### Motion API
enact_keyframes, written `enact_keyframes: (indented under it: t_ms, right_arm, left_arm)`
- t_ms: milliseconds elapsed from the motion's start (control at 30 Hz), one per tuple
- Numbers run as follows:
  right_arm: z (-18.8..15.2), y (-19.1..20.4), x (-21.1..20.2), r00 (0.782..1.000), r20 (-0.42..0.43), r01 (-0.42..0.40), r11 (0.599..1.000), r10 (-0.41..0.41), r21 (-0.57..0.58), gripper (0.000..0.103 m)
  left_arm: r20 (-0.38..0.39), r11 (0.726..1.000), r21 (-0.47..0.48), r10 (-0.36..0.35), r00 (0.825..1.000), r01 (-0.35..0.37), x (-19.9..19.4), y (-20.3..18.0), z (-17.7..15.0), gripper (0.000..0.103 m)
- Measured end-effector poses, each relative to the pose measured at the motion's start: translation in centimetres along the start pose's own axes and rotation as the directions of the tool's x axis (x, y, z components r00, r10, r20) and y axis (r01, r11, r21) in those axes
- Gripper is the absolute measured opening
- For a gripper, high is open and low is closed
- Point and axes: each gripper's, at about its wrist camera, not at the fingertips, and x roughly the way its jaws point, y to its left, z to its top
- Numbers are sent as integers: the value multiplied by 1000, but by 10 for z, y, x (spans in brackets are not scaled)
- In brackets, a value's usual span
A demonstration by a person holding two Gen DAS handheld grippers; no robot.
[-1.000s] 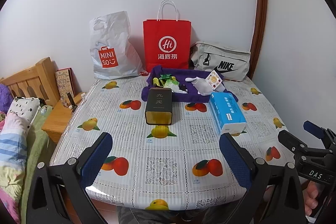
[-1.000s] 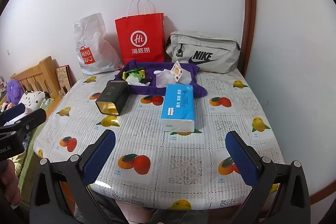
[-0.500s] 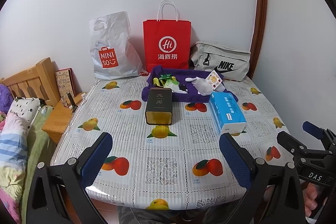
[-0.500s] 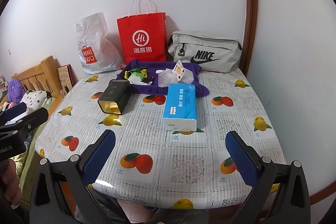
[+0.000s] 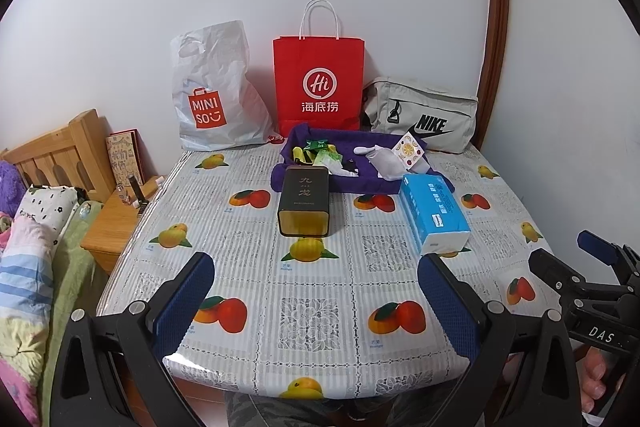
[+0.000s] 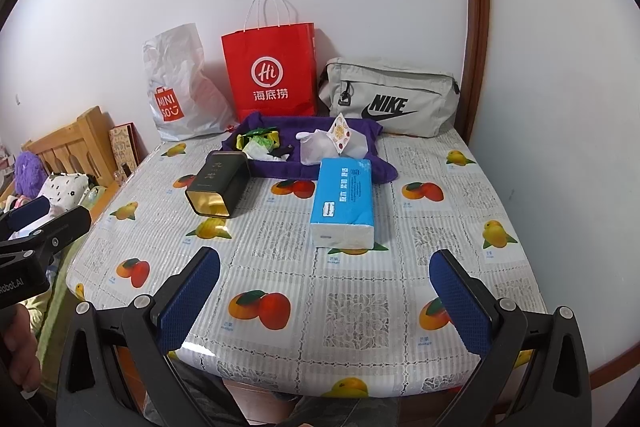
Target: Organize soft objects
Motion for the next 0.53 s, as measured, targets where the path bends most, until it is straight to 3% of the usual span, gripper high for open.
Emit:
enact_keyframes:
  t_ms: [533]
  right_arm:
    - [-1, 1, 1, 1000, 1, 0, 1000, 0, -2, 103]
  left_arm:
    - [6, 1000, 1, 2, 1000, -2, 0, 0, -1, 103]
